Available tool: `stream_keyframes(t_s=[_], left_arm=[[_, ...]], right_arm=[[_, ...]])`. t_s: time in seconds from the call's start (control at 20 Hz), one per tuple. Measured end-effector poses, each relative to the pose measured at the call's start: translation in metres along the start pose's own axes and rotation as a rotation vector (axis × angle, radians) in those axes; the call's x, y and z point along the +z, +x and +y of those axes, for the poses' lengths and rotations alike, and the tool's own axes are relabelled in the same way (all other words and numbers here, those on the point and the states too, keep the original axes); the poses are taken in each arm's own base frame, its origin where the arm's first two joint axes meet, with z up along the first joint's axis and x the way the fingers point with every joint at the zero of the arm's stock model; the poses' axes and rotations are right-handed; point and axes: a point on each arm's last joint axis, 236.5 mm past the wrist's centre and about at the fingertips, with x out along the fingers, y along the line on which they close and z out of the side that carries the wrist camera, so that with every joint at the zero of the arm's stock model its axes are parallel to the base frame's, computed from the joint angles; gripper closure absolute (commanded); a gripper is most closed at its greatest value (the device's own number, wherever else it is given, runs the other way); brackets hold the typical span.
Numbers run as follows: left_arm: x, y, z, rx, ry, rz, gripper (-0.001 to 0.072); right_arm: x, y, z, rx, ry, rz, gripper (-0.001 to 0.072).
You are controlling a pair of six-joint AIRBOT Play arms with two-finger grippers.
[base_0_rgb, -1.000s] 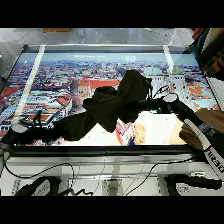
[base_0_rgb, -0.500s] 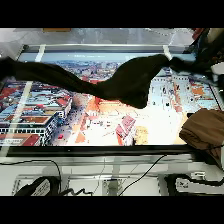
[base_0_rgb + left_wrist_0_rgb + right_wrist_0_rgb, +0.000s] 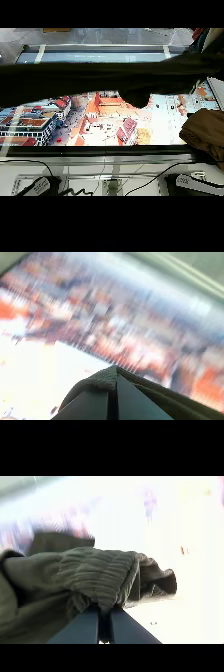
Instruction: Fold the clothes and pants, and hang the long-sleeved shirts on hangers.
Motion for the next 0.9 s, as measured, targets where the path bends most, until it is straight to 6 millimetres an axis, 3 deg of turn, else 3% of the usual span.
stream_keyframes(t_s=[0.15, 0.35, 0.55, 0.75, 0.9], left_arm=[[-0.072, 0.017, 0.028, 0.036, 0.14, 0.296, 0.0683], [-0.143, 0.021, 0.056, 0.057, 0.22, 0.579, 0.0683], [-0.179, 0.007, 0.091, 0.138, 0.299, 0.762, 0.0683], [-0.202, -0.009, 0.114, 0.174, 0.334, 0.878, 0.0683], [-0.232, -0.02, 0.123, 0.159, 0.345, 0.98, 0.0683]], right_arm=[[-0.055, 0.011, -0.025, -0.042, 0.074, 0.152, 0.069], [-0.158, 0.018, -0.05, -0.11, 0.131, 0.388, 0.0689], [-0.243, 0.003, -0.058, -0.143, 0.141, 0.624, 0.069], [-0.291, -0.01, -0.058, -0.134, 0.147, 0.784, 0.069], [-0.328, -0.02, -0.053, -0.103, 0.154, 0.913, 0.0689]])
